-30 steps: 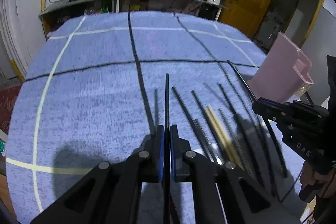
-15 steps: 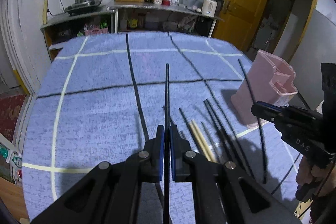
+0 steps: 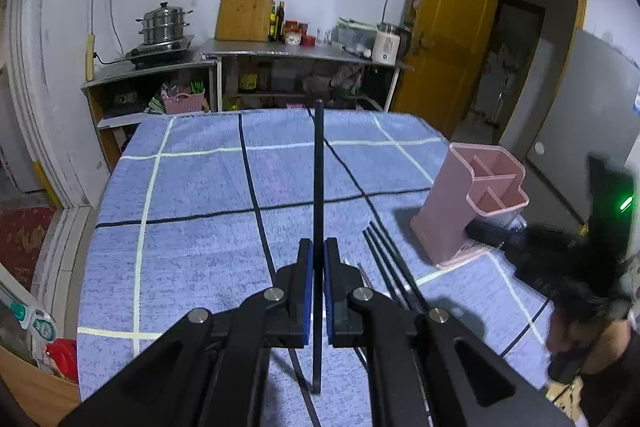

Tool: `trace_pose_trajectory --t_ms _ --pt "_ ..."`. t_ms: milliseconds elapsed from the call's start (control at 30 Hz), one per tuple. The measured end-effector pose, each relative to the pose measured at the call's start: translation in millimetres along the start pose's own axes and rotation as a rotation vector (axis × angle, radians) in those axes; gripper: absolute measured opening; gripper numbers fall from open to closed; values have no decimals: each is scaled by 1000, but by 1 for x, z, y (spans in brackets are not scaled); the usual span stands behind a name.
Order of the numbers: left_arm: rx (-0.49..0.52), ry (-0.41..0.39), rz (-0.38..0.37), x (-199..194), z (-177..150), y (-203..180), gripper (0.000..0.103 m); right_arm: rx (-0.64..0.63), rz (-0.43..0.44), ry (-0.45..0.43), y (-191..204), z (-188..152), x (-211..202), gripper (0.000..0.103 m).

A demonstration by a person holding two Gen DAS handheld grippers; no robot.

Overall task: Organize utensils
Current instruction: 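Lift the black chopstick upright with the right tool while the left tool lifts its chopstick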

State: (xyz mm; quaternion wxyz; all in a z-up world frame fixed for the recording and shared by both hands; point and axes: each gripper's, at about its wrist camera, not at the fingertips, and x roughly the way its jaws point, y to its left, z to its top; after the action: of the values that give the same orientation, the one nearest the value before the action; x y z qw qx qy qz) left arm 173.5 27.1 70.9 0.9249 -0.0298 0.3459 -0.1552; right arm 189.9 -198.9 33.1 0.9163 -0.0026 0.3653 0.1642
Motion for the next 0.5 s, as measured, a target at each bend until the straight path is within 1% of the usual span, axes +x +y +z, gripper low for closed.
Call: trace_pose_trajectory --t_ms 67,167,300,500 --pt "-6 -26 -6 -8 3 3 5 -4 1 28 1 -6 15 5" --pt "-9 -49 -15 -17 7 5 5 -4 -21 69 0 -14 37 5" --pt "-5 -61 -22 -20 9 6 5 3 -46 116 -5 -22 61 5" --pt "-22 -68 -43 -18 9 13 5 -33 -84 173 -6 -28 85 6"
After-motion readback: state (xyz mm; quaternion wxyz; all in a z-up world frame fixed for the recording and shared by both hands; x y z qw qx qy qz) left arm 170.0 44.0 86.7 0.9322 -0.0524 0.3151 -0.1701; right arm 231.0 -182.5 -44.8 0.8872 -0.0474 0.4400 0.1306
